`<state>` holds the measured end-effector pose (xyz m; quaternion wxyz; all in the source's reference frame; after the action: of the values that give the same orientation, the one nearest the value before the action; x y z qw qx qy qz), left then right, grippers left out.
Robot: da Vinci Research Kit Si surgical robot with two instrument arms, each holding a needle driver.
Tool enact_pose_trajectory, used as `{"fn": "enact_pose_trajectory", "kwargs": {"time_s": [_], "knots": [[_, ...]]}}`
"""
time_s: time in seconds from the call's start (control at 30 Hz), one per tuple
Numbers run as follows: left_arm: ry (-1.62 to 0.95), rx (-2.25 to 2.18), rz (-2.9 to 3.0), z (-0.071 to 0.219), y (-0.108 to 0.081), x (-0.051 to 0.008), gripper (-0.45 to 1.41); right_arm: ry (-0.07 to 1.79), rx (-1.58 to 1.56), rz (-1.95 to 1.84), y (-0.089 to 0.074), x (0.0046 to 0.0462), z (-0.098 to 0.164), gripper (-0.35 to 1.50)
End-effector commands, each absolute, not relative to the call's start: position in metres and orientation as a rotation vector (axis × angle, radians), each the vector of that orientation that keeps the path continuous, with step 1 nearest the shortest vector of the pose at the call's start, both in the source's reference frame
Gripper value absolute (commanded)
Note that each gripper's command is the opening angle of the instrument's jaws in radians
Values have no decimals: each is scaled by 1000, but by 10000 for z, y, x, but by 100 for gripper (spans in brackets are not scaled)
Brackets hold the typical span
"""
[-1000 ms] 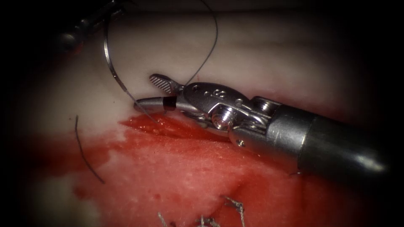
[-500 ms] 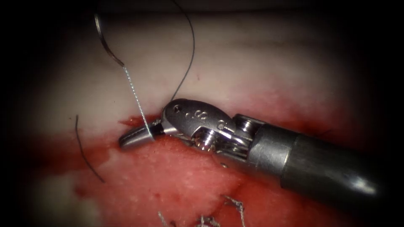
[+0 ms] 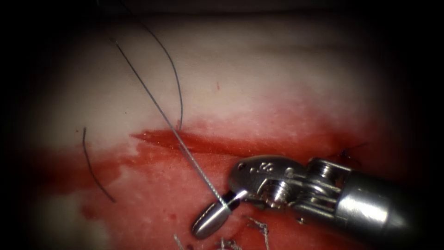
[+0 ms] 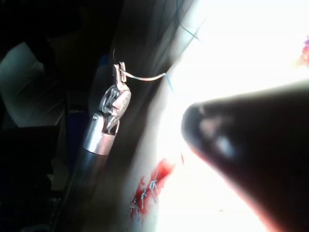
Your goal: Wound Closure
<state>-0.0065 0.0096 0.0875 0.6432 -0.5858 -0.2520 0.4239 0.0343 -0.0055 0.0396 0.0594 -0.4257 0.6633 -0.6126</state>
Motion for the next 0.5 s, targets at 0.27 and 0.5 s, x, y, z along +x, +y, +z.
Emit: {"fn": "enact_pose_trajectory", "kwargs": {"time_s": [0.27,0.5], "knots": [[-308,-1193,1146,897,108,-45,-45,2096,-973,-1850,-49,250,372,-35],[-96,-1099,1251,904,113,-26,-45,2083,-699,-1863,-47,175,353,-35]]}}
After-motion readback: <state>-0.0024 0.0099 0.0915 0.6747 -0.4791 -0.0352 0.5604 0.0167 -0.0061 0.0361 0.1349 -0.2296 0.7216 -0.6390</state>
